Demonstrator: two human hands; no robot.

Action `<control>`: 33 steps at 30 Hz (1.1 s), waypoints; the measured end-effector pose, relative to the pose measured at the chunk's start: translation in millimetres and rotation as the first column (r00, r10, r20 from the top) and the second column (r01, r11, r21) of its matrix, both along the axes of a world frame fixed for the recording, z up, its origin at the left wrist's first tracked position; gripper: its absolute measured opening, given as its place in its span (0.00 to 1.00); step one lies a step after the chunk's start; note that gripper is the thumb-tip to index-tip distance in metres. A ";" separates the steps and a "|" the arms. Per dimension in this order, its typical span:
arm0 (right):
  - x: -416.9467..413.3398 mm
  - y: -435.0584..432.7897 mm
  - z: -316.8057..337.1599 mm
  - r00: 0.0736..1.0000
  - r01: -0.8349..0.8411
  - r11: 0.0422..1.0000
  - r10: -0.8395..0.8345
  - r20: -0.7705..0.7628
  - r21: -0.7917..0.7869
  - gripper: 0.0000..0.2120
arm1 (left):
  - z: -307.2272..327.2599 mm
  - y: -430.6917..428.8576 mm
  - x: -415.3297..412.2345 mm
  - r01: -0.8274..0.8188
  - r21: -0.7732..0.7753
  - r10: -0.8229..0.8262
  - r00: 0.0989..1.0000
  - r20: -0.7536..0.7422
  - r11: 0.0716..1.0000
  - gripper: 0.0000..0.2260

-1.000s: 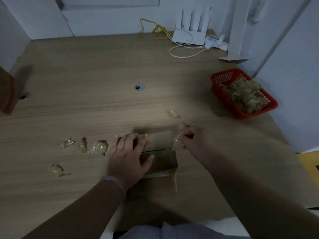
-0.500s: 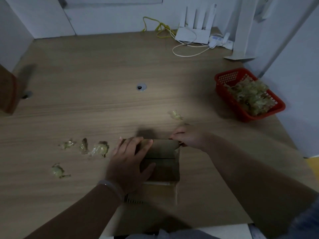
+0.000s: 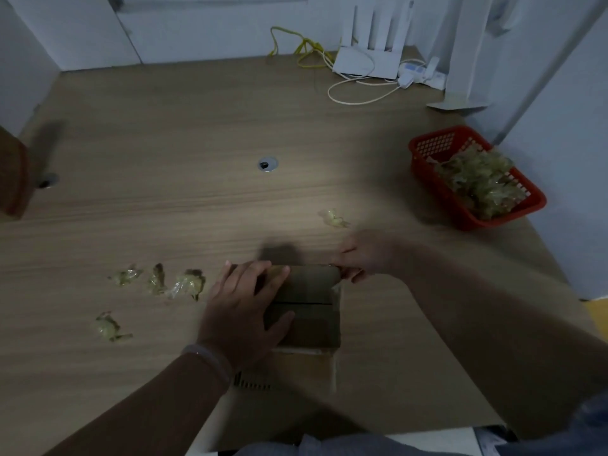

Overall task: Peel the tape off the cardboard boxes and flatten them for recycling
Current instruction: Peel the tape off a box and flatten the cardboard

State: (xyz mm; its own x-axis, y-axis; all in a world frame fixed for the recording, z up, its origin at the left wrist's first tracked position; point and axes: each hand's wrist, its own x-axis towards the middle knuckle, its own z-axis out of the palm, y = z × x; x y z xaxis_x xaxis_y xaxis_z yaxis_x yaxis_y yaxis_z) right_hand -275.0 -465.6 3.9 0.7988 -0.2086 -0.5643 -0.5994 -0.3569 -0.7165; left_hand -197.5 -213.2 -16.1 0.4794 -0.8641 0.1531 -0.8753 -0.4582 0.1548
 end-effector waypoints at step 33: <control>-33.2 22.1 -7.5 0.955 0.268 0.949 -0.284 0.082 0.163 0.12 | 0.6 -1.7 -0.7 -0.004 0.027 0.004 1.000 -0.017 1.000 0.30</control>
